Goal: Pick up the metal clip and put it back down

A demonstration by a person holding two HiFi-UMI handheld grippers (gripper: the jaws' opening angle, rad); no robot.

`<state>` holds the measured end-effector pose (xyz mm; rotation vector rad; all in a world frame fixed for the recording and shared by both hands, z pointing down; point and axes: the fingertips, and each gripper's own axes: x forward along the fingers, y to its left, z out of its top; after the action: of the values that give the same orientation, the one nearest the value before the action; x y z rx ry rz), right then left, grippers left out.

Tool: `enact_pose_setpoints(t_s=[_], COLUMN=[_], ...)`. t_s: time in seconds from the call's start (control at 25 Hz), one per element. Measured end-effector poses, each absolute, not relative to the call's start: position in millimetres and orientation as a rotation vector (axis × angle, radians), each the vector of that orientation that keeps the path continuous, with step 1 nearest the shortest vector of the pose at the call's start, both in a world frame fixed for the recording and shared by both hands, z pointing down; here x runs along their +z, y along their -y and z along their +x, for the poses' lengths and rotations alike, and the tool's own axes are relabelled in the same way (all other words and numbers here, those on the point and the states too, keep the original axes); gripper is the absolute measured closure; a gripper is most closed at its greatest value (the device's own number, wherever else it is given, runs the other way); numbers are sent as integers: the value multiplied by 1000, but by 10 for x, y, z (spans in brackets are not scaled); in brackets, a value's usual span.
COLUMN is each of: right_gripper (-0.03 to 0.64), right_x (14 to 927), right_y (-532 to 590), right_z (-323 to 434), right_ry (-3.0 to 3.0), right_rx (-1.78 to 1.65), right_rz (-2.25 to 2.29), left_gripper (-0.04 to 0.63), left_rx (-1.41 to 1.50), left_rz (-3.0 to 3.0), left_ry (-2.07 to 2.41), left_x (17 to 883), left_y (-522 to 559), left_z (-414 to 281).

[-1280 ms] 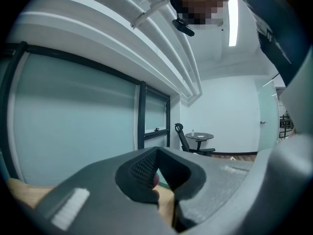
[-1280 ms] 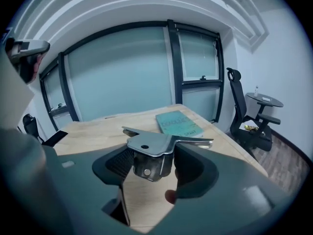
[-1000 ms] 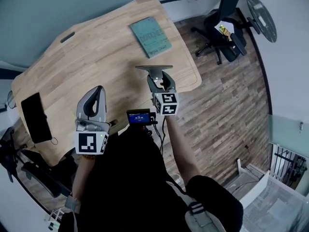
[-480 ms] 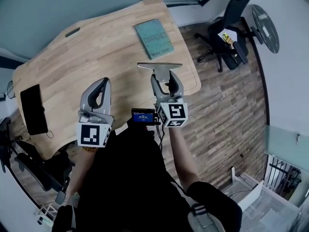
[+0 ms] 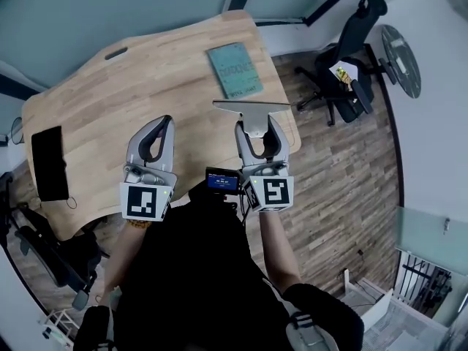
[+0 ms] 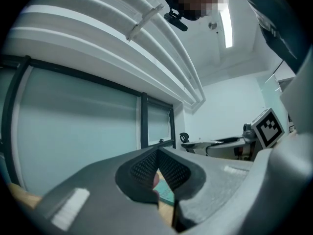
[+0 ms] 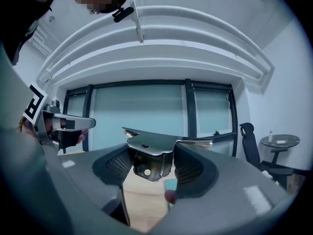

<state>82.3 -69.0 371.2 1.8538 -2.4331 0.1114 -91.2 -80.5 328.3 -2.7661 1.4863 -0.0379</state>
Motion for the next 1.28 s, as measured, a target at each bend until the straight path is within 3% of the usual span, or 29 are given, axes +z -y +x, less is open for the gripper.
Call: enact_pose_setpoints(t_s=[0.52, 1.28], right_gripper=[336, 336], right_x=[3076, 3067], right_y=[560, 595], right_z=[787, 766], right_ry=[2547, 2612], right_rx=[-67, -76], right_rz=[1850, 1818], left_gripper=[595, 595], left_rx=[-12, -69], left_rz=[-2726, -2710], left_ry=[-1540, -1580], left_x=[3221, 3336], left_y=[817, 811], left_z=[-894, -937])
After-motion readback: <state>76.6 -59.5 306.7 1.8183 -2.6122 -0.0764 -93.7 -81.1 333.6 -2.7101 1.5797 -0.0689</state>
